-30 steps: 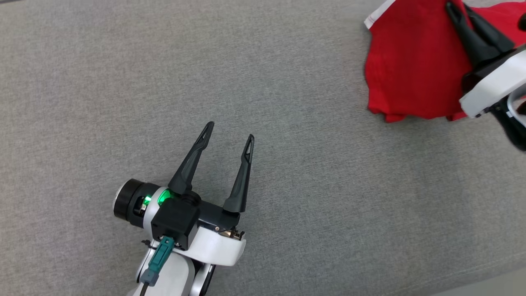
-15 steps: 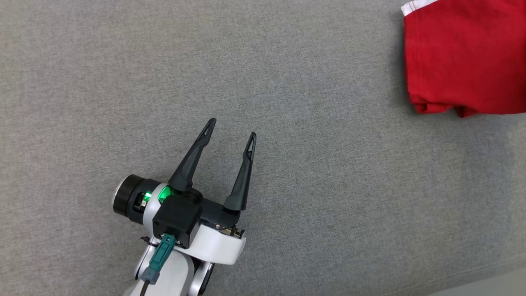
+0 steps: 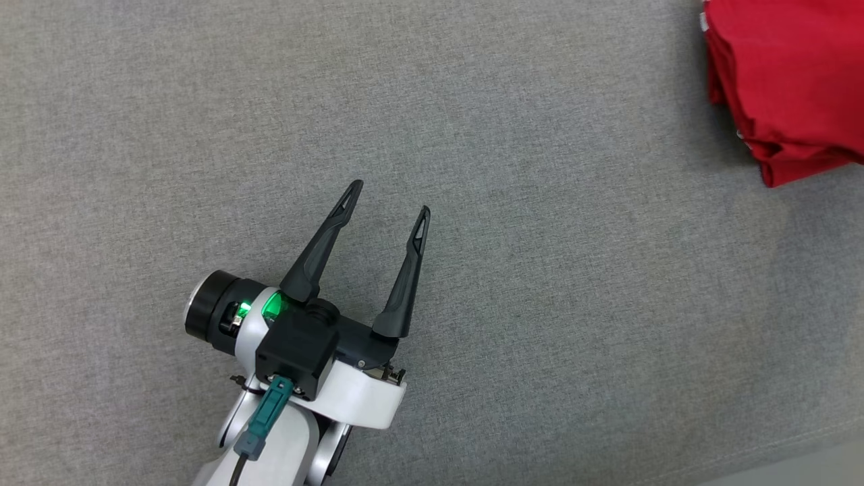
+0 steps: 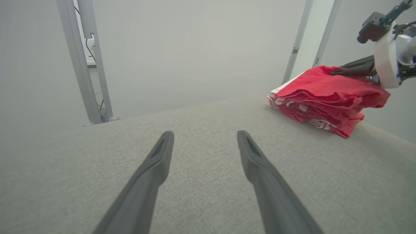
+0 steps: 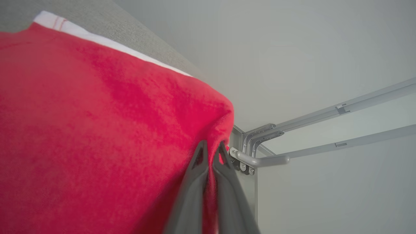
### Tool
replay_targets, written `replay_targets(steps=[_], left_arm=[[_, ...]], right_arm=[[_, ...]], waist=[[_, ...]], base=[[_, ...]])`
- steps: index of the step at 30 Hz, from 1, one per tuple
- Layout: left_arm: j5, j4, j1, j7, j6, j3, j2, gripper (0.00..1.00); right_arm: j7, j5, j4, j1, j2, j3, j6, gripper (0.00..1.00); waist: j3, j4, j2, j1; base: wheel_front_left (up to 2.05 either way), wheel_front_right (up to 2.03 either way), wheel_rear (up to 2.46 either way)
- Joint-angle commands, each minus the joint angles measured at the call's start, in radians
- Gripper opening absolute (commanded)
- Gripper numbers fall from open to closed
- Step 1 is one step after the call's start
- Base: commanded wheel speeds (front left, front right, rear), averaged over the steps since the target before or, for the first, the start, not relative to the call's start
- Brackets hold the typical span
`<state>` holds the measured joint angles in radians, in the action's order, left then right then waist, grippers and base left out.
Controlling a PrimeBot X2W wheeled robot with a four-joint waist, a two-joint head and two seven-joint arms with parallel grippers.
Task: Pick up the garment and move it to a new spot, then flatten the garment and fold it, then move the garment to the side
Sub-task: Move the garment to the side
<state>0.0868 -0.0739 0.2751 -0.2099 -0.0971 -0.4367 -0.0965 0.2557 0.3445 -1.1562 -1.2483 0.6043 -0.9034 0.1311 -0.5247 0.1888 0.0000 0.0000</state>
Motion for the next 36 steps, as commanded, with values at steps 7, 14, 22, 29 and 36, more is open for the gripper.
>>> replay_targets(steps=[7,14,22,29,36], left_arm=[[0.000,-0.006,0.025,0.006,0.004,-0.002,-0.011,1.00],[0.011,0.006,0.020,0.005,-0.002,-0.006,-0.011,1.00],[0.053,0.036,-0.015,-0.015,-0.032,0.014,0.003,1.00],[0.127,0.081,-0.078,-0.038,-0.083,0.094,0.011,1.00],[0.168,0.121,-0.144,-0.051,-0.096,0.141,0.012,1.00]], right_arm=[[0.010,-0.163,-0.070,-0.051,0.005,0.135,-0.001,1.00],[0.010,-0.388,0.081,0.022,-0.024,0.426,-0.001,1.00],[0.010,-0.441,0.392,0.277,-0.246,0.644,-0.001,1.00],[0.009,-0.312,0.610,0.540,-0.406,0.612,-0.001,1.00],[0.008,-0.232,0.786,0.758,-0.459,0.589,-0.001,1.00]], waist=[[-0.002,-0.016,0.0000,0.0000],[0.023,-0.024,0.0000,0.0000],[0.113,-0.055,0.0000,0.0000],[0.236,-0.115,0.0000,0.0000],[0.329,-0.160,0.0000,0.0000]], base=[[0.00,0.00,0.00],[0.00,0.00,0.00],[0.00,0.00,0.00],[0.00,0.00,0.00],[0.00,0.00,0.00]])
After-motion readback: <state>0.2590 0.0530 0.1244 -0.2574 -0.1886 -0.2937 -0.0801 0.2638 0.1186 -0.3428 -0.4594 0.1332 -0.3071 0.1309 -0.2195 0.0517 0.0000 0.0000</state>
